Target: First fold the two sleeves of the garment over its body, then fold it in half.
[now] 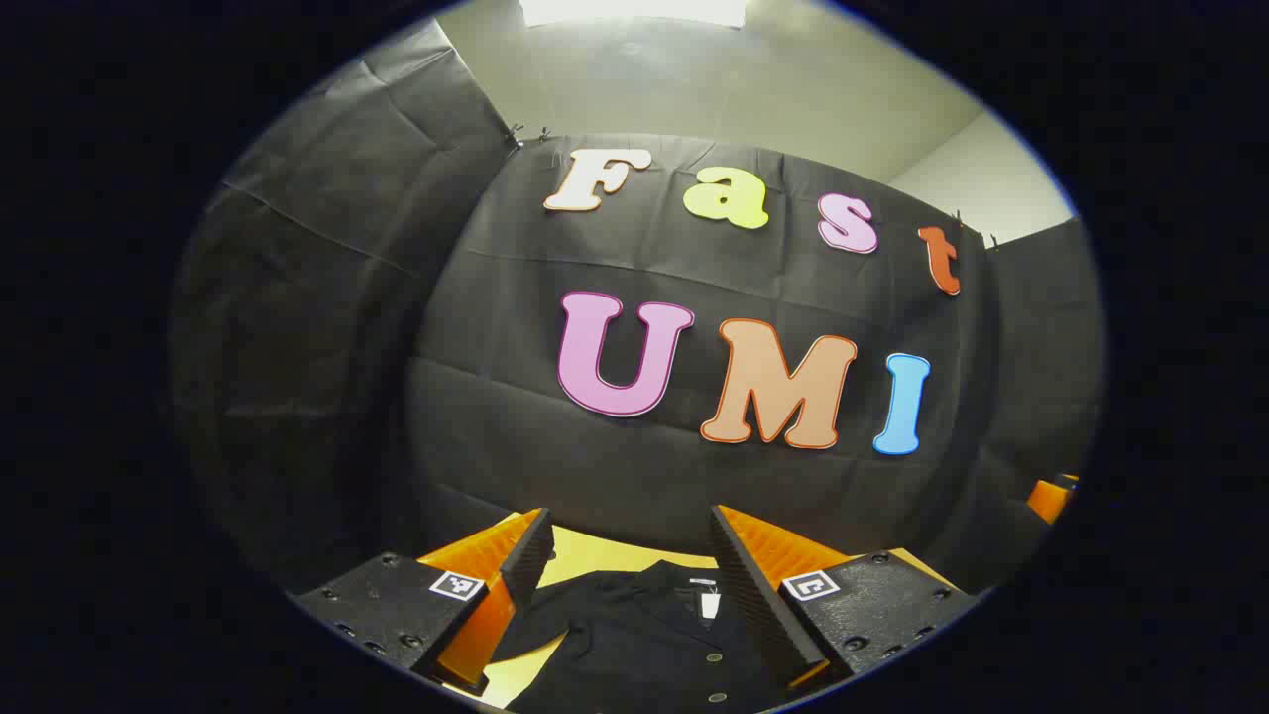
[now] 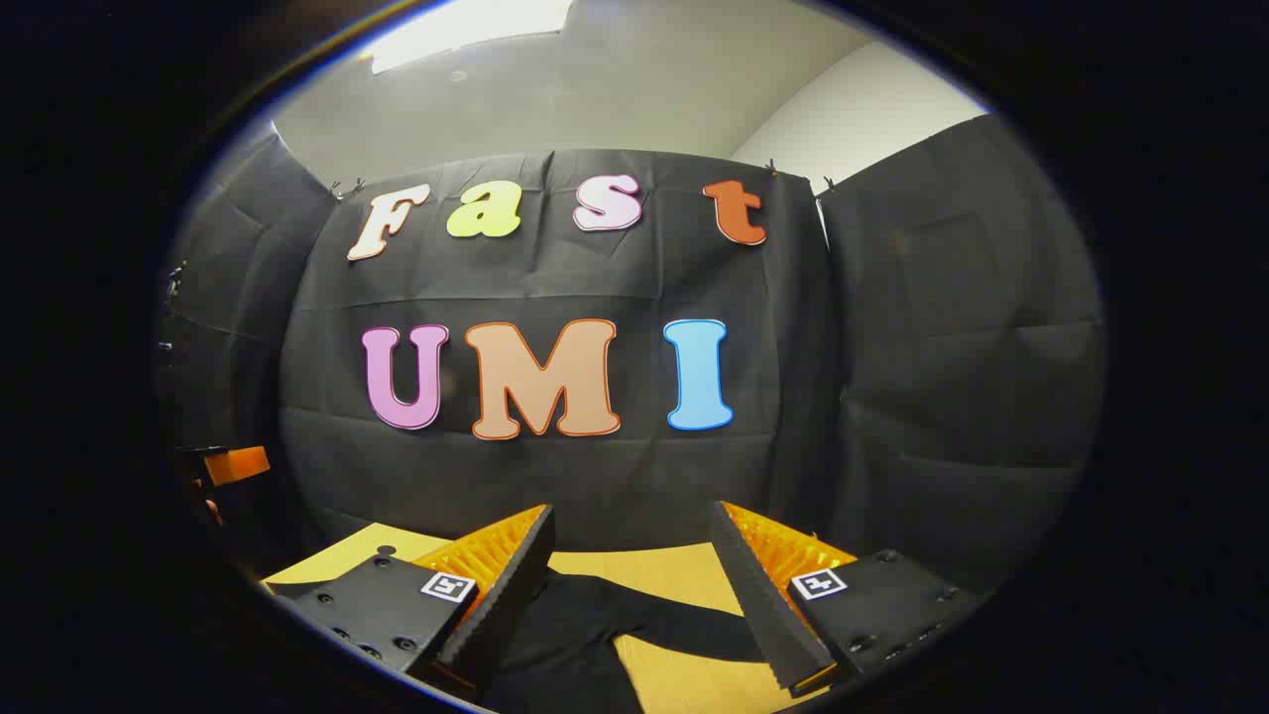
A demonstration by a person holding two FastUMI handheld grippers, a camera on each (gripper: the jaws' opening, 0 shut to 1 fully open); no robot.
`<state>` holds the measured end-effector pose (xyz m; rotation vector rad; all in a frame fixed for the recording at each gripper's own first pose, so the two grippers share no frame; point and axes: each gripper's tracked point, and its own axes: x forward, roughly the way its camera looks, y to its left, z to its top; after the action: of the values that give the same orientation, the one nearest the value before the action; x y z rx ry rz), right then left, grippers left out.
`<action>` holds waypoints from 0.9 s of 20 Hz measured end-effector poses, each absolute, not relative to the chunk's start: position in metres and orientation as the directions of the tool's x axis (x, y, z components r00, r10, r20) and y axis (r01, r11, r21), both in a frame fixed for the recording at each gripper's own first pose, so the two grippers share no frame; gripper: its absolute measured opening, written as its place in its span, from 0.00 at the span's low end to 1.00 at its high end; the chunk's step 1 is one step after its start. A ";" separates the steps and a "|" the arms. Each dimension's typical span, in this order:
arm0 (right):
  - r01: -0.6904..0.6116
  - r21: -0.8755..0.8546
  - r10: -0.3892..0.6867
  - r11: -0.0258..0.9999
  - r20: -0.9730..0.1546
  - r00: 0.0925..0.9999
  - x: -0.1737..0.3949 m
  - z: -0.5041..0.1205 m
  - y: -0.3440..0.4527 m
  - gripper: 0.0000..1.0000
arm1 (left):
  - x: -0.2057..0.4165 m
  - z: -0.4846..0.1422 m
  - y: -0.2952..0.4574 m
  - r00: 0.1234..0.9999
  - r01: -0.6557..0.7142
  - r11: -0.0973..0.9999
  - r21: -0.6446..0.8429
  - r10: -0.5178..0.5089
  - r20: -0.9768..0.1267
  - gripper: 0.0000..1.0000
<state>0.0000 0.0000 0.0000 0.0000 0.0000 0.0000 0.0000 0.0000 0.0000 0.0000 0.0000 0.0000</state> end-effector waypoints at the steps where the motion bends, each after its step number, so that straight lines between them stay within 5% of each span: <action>1: 0.006 -0.001 -0.006 1.000 0.000 1.000 0.000 -0.001 -0.002 0.99 | 0.002 0.000 0.000 1.000 0.000 1.000 0.002 0.000 -0.002 0.92; 18: 0.050 -0.002 -0.050 0.999 -0.014 0.999 -0.001 -0.009 -0.015 0.98 | 0.008 -0.009 0.004 1.000 0.000 1.000 -0.024 0.000 -0.002 0.92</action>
<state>-0.0009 -0.0151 -0.0086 -0.0021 0.0142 -0.0500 0.0081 0.0039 -0.0088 -0.0236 0.0016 0.0000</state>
